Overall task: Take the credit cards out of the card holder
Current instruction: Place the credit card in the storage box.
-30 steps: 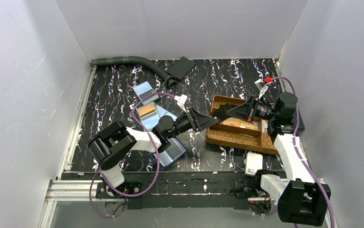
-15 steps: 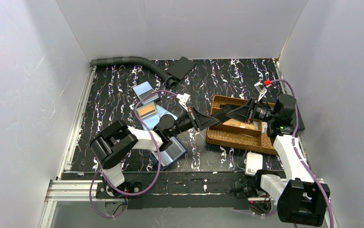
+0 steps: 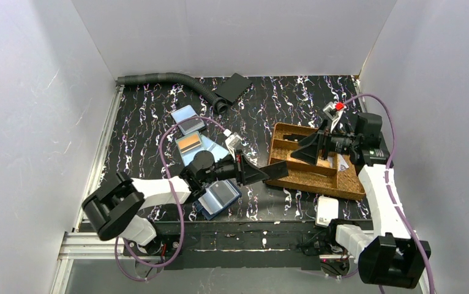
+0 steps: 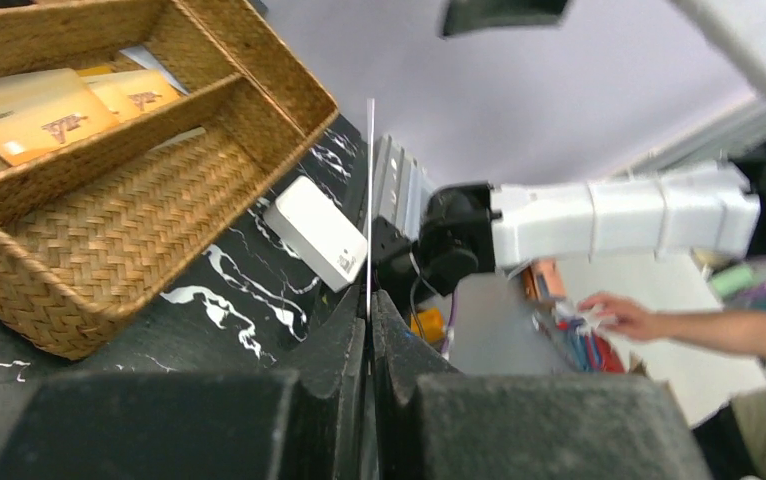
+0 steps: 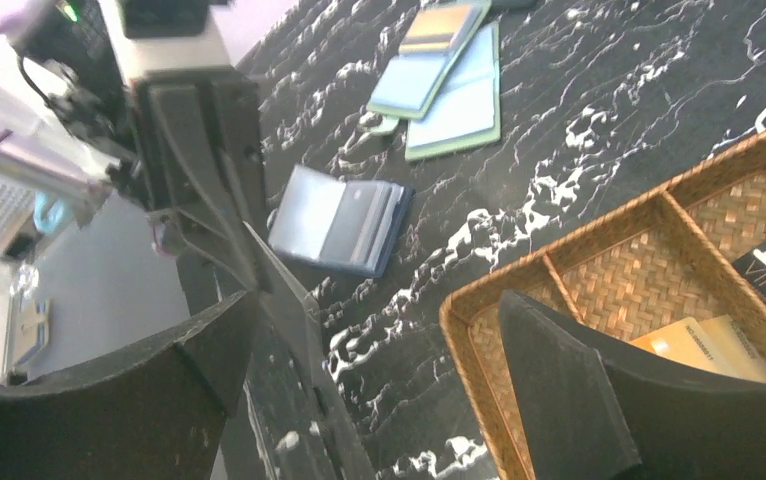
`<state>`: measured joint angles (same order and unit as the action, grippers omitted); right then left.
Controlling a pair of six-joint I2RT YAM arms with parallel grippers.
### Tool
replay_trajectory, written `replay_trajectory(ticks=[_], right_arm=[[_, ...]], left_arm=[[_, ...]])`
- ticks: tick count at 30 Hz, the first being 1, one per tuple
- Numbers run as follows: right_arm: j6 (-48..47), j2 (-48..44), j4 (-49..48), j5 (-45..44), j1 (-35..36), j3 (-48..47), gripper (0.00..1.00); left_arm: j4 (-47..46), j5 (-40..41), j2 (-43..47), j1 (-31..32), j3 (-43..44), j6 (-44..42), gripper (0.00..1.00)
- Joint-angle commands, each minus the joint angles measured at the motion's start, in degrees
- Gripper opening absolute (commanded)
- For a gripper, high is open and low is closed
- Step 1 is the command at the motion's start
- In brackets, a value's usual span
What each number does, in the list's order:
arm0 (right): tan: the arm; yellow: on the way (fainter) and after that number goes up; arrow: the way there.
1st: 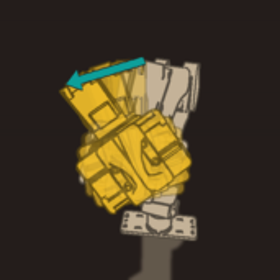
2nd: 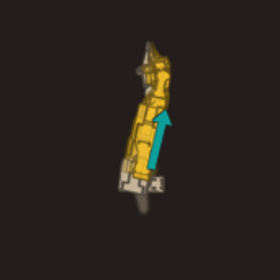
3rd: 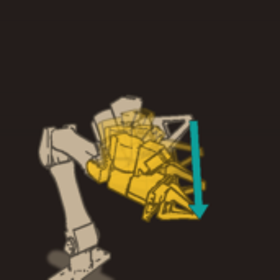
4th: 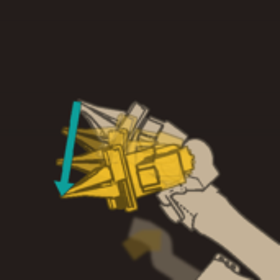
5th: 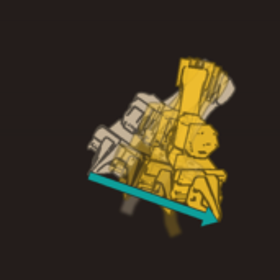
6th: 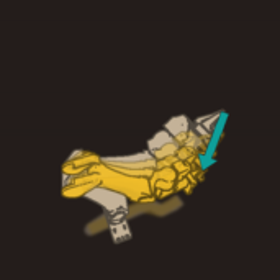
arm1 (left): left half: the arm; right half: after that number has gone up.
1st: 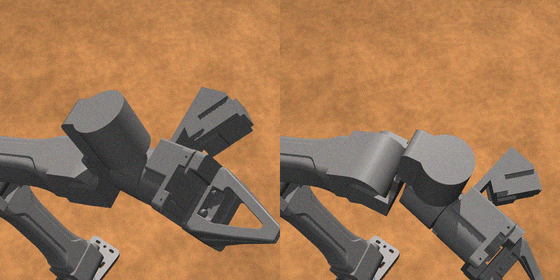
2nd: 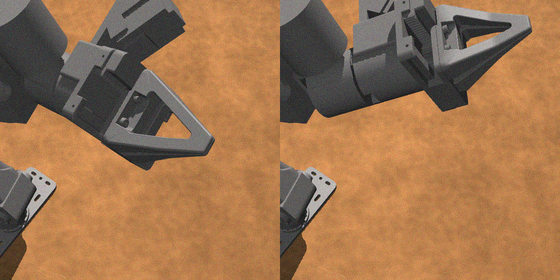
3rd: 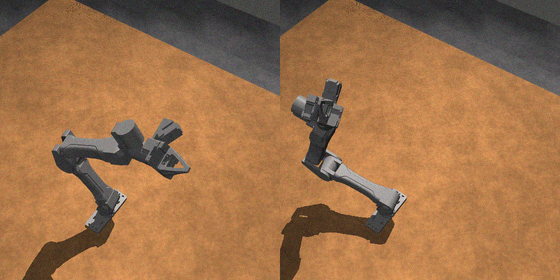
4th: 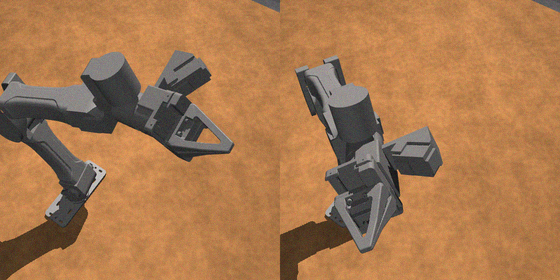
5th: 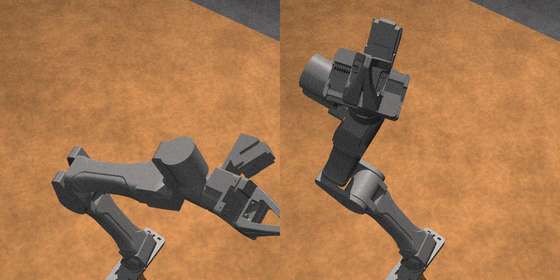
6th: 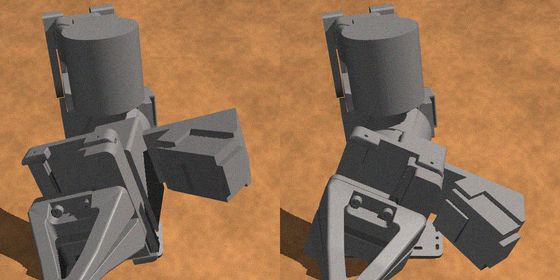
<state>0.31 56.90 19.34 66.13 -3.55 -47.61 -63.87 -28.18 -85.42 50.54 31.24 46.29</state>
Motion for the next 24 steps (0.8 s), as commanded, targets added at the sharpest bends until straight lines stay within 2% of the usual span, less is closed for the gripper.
replay_trajectory(ticks=[1, 3, 5, 10, 16, 20, 24], right_arm=[[-21.01, 5.19, 20.23, -0.16, 3.35, -8.24, 0.98], [-27.97, 7.18, 25.88, -0.18, 7.12, -10.62, 0.98], [-30.86, 8.27, 28.77, -0.58, 9.82, -12.38, 0.97], [-34.41, 9.90, 32.64, -1.07, 13.35, -13.90, 0.90], [-35.90, 10.24, 34.42, -1.68, 15.97, -13.52, 0.76], [-35.95, 11.17, 34.31, -2.09, 17.02, -13.20, 0.58], [-36.14, 11.95, 34.18, -1.83, 17.50, -13.54, 0.27]], left_arm=[[16.25, -8.94, 6.82, -0.32, 3.67, -12.77, 0.00], [20.55, -10.88, 7.32, -0.43, 5.93, -15.12, 0.00], [23.90, -12.12, 6.94, -0.55, 7.74, -16.52, 0.00], [25.67, -12.45, 5.91, -1.04, 9.55, -17.20, 0.00], [26.27, -12.22, 5.33, -1.65, 10.59, -17.12, 0.00], [26.33, -12.75, 5.38, -1.60, 11.41, -16.72, 0.00], [26.26, -12.33, 5.65, -1.67, 11.68, -16.52, 0.00]])
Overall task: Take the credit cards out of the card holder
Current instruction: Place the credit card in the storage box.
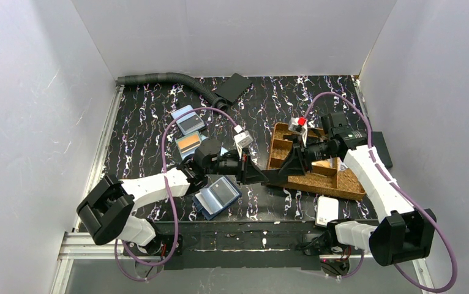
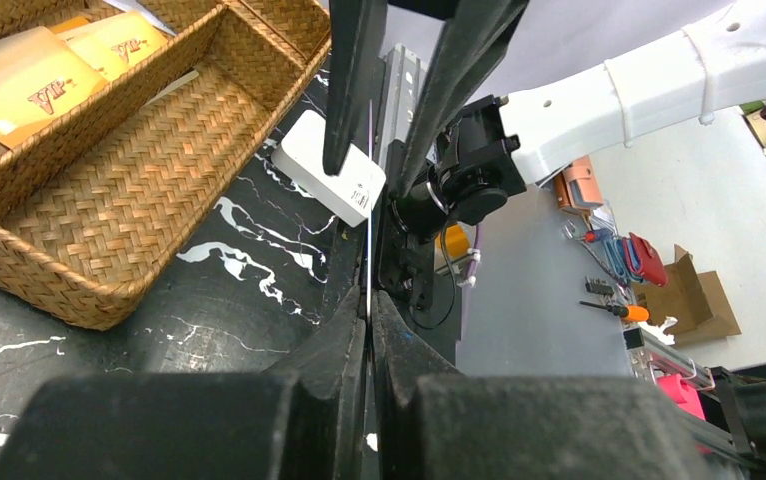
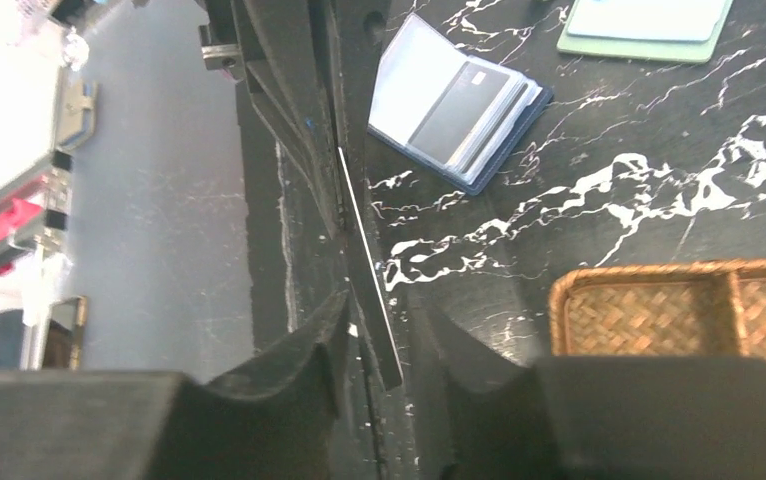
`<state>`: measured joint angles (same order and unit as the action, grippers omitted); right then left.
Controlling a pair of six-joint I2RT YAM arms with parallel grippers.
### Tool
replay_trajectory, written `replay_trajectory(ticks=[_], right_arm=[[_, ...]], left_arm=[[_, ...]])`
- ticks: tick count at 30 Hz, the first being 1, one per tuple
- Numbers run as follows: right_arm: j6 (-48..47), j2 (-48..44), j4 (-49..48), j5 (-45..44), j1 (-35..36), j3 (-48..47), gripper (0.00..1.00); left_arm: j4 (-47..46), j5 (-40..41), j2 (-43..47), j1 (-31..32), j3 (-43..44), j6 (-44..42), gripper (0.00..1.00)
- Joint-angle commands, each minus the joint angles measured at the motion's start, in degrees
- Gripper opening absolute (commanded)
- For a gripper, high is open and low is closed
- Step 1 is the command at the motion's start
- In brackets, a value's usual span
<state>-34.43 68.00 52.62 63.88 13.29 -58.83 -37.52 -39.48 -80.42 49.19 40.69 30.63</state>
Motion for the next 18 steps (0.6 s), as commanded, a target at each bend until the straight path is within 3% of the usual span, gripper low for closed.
replay_trajectory(ticks=[1, 3, 6, 10, 13, 15, 18], right_arm=[[-1.78, 1.02, 0.95, 0.51, 0.73, -2.41, 0.19], [-2.52, 1.09, 1.12, 0.78, 0.77, -2.68, 0.04], [-4.49, 1.14, 2.56, 1.07, 0.77, -4.09, 0.01], [-7.58, 0.84, 4.43, -3.00, -0.80, -6.19, 0.01], [-3.19, -0.40, -0.48, -4.83, -6.50, -4.44, 0.01], [-0.16, -0.70, -4.20, -4.78, -11.36, -3.28, 0.01], [0.06, 2.41, -5.51, -7.31, -17.02, -5.38, 0.01]], left_arm=[[-0.09, -0.85, 0.60, -0.30, 2.35, -0.78, 0.00], [-0.06, -0.37, 0.56, -0.41, 2.45, -0.61, 0.00], [-0.06, 1.84, 0.81, -0.64, 2.09, 0.16, 0.01], [-0.09, 9.65, 4.86, -1.83, -1.10, 2.47, 0.52], [-0.01, 16.64, 11.97, -2.61, -5.66, 1.75, 0.87], [0.18, 20.53, 16.85, -4.08, -9.16, 3.22, 0.98], [0.64, 16.84, 21.41, -9.41, -13.34, 6.64, 0.98]])
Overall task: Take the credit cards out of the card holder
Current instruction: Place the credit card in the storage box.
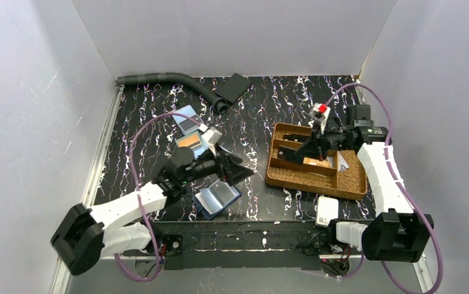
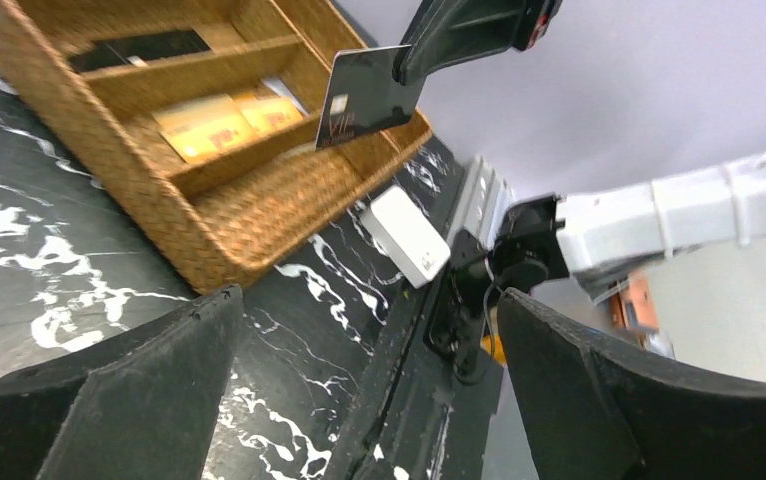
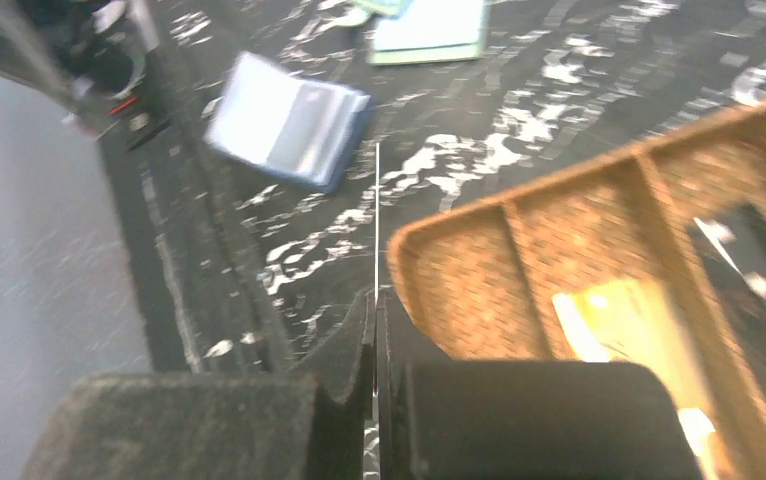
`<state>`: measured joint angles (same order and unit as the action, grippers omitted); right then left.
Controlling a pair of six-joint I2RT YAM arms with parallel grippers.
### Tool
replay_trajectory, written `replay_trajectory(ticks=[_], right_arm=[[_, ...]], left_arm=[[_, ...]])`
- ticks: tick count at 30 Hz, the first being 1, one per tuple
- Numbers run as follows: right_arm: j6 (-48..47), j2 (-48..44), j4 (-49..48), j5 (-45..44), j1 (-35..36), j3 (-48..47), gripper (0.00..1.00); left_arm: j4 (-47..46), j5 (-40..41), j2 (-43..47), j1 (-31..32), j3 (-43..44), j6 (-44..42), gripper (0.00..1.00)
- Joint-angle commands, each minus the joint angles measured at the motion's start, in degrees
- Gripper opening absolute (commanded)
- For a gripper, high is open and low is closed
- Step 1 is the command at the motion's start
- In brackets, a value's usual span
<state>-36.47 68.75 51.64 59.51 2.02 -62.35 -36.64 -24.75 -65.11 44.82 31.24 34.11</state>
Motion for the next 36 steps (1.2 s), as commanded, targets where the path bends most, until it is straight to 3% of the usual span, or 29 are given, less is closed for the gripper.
replay_trajectory(ticks=[1, 7, 14, 20, 26, 36], right_arm=[[1.29, 3.78, -3.97, -3.80, -6.79, -3.46, 0.01], [-1.03, 18.23, -2.21, -9.48, -9.93, -14.81, 0.01], [-1.75, 33.24, -1.43, -12.73, -10.04, -27.00, 0.01], [-7.42, 46.39, 7.45, -12.24, -10.04, -38.63, 0.01], [-8.92, 49.91, 8.07, -11.49, -10.00, -38.06, 0.01], [-5.99, 47.54, 1.94, -16.49, -9.13, -30.88, 0.03]], left_arm=[[0.20, -0.97, 6.84, -7.22, -4.68, 4.22, 0.98], [3.51, -6.15, 10.28, -10.55, -7.91, 4.53, 0.98], [6.08, -5.82, 12.28, -11.04, -8.24, 2.49, 0.98], [6.29, -3.34, 10.75, -11.23, -8.94, 2.61, 0.98], [6.29, -2.04, 9.88, -11.34, -9.23, 2.62, 0.98], [6.31, -1.54, 9.42, -11.34, -9.42, 3.68, 0.98]])
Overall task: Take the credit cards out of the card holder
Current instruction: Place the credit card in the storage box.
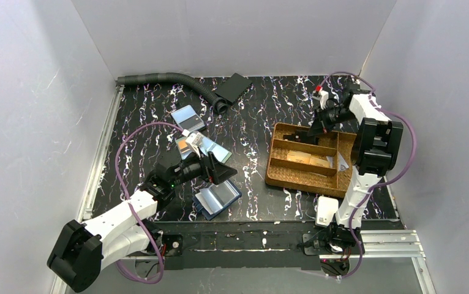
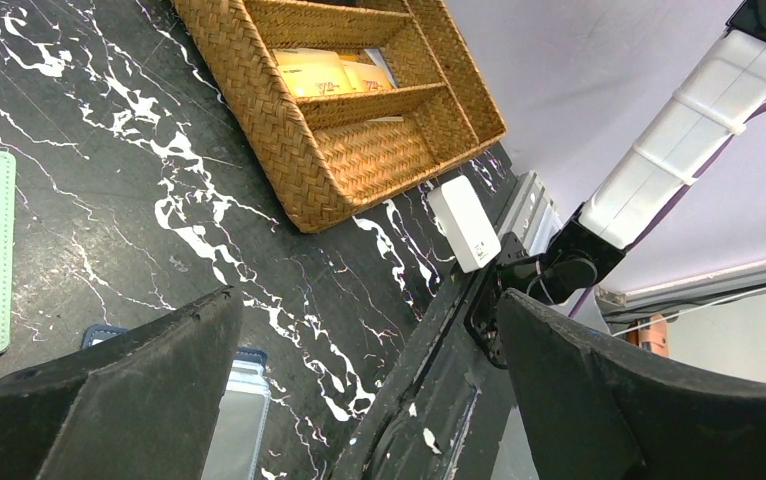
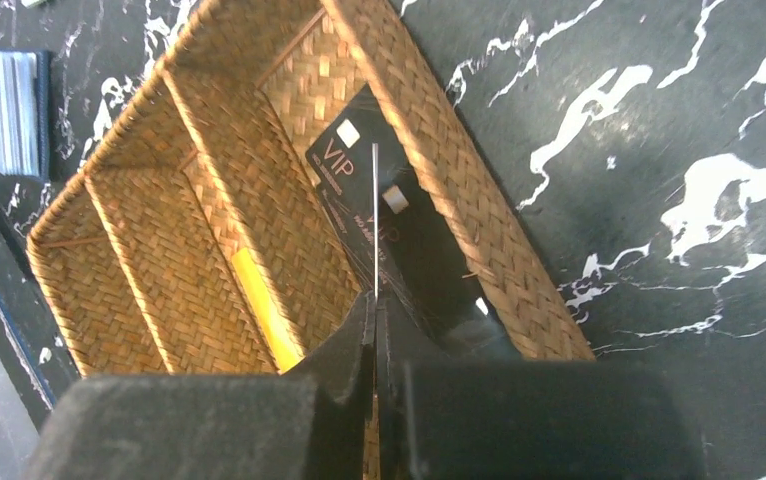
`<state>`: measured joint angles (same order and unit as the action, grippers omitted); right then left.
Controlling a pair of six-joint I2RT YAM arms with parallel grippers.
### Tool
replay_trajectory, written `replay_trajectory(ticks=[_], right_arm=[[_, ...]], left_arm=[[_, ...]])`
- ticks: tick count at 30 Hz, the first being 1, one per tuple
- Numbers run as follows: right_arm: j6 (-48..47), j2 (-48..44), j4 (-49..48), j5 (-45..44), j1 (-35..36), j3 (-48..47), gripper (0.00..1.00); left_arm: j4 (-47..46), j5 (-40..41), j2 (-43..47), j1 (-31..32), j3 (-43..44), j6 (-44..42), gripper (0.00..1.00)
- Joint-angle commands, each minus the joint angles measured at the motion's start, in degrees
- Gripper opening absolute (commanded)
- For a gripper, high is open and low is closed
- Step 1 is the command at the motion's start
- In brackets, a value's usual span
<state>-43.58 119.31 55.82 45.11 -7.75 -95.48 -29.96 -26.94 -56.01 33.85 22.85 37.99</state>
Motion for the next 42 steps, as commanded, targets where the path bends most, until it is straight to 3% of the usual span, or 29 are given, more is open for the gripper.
replay_trajectory(ticks=[1, 6, 14, 20, 32, 36, 42], right_arm=[[1.43, -3.31, -2.74, -2.69, 0.89, 2.73, 0.04], [4.62, -5.31, -5.87, -5.74, 1.63, 4.47, 0.12], [9.48, -13.35, -10.99, -14.03, 1.60, 7.26, 0.38], [9.34, -19.61, -10.63, -15.08, 1.60, 10.40, 0.42], [6.25, -41.99, -7.90, 4.84, 1.63, 28.02, 0.43], [6.98, -48.14, -9.04, 4.42, 1.60, 31.83, 0.45], [9.71, -55.50, -10.30, 5.52, 1.60, 34.68, 0.48]], left_arm=[[-0.36, 0.68, 0.46, -0.36, -1.13, -0.07, 0.98], [-0.41, 0.83, 1.74, -0.36, -1.83, 0.50, 0.98], [-0.13, 1.85, 5.13, -0.38, -3.34, 5.94, 0.98], [0.51, 2.19, 4.76, -1.47, -5.39, 18.55, 0.98], [3.97, -0.64, 7.63, -0.81, -6.63, 27.24, 0.93], [11.30, 2.75, 7.44, 1.64, -4.37, 25.48, 0.93], [32.27, 14.87, 7.10, 8.21, 4.00, 16.67, 0.94]])
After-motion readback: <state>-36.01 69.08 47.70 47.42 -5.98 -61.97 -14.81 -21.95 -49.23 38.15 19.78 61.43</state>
